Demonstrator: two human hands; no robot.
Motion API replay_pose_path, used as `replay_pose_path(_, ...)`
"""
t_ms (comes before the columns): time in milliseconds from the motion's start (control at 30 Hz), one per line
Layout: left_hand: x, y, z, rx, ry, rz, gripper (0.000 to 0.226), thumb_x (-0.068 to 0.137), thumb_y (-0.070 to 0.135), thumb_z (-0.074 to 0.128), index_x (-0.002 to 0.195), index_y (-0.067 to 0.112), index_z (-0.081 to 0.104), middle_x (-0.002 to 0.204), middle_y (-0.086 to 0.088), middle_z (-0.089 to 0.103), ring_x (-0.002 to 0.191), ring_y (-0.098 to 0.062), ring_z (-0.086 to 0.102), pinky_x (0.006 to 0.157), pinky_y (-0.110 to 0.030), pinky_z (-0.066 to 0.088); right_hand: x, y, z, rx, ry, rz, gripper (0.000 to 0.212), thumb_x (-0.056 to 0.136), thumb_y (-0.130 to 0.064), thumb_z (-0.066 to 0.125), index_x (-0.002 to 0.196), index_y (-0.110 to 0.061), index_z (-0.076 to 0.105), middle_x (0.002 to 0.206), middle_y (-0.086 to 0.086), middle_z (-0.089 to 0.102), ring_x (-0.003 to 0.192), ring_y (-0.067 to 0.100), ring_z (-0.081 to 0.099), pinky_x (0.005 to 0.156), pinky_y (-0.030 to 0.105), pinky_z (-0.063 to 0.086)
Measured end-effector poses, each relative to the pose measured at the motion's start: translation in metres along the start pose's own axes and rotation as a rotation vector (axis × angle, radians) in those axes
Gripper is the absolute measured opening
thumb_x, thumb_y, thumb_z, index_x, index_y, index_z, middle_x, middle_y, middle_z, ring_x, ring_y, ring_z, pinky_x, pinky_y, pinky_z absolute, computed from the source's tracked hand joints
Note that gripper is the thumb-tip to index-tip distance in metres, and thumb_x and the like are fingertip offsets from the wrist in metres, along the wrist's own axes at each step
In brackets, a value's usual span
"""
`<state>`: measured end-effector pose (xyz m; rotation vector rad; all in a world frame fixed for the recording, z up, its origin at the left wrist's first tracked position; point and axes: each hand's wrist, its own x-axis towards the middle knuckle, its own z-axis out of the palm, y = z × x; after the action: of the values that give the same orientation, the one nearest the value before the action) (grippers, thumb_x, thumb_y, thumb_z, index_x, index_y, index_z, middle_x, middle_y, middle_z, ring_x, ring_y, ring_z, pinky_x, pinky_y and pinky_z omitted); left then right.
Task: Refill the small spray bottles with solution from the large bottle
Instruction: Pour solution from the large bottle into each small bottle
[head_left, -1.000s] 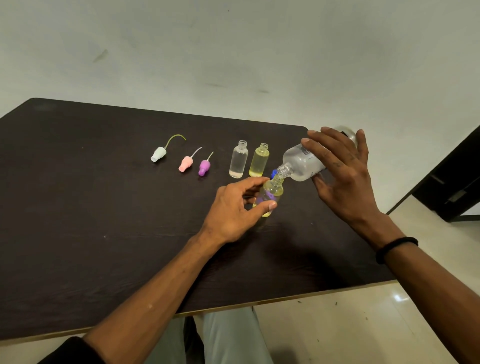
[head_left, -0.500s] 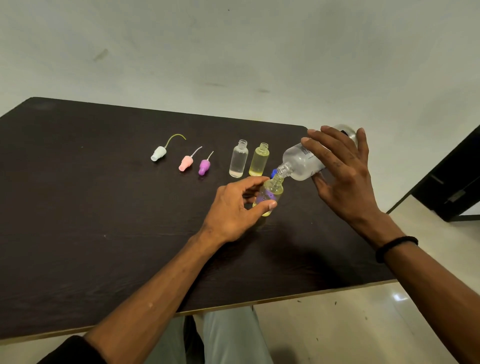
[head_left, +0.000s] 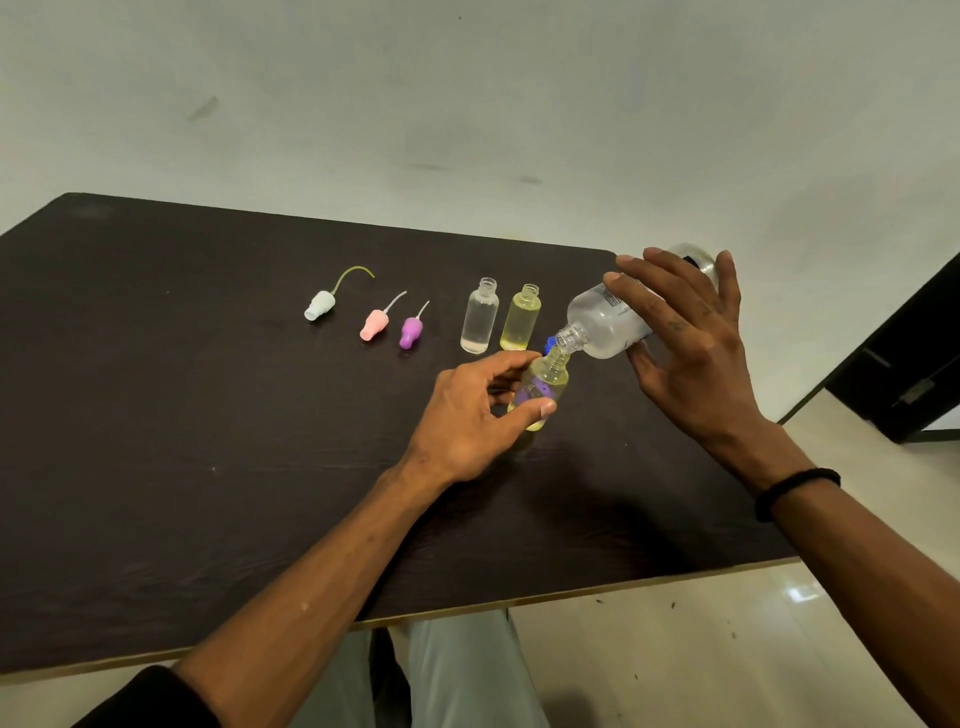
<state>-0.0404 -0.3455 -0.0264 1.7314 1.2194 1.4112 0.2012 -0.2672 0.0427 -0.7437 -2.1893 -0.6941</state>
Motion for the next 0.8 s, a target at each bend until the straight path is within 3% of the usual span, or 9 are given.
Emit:
replay_pose_path(267, -0.0004, -0.0002, -0.0001, 0.000, -0.006, -0.006, 0.053, 0.087, 0.021, 0.084, 0.136, 0.019, 0.065, 0.107, 0.028, 0.066, 0.105, 0.012, 0.066, 0.089, -0.007, 0.050, -0.0005, -0.0003, 0.0013, 0.002, 0.006, 0.001, 0.058, 0.089, 0.001, 0.076, 0.144, -0.012, 0.062, 0.152, 0.010, 0.058, 0.147, 0.032, 0.049, 0.119, 0.076, 0.018)
replay_pose_path(800, 0.0004, -0.0022, -0.0006, 0.010, -0.010, -0.007, 0.055, 0.087, 0.022, 0.083, 0.138, 0.019, 0.064, 0.106, 0.031, 0.063, 0.103, 0.017, 0.064, 0.089, -0.007, 0.050, -0.0004, -0.0005, 0.0017, -0.008, 0.002, -0.017, 0.056, 0.091, -0.002, 0.074, 0.145, -0.012, 0.061, 0.153, 0.010, 0.057, 0.147, 0.031, 0.048, 0.121, 0.075, 0.017)
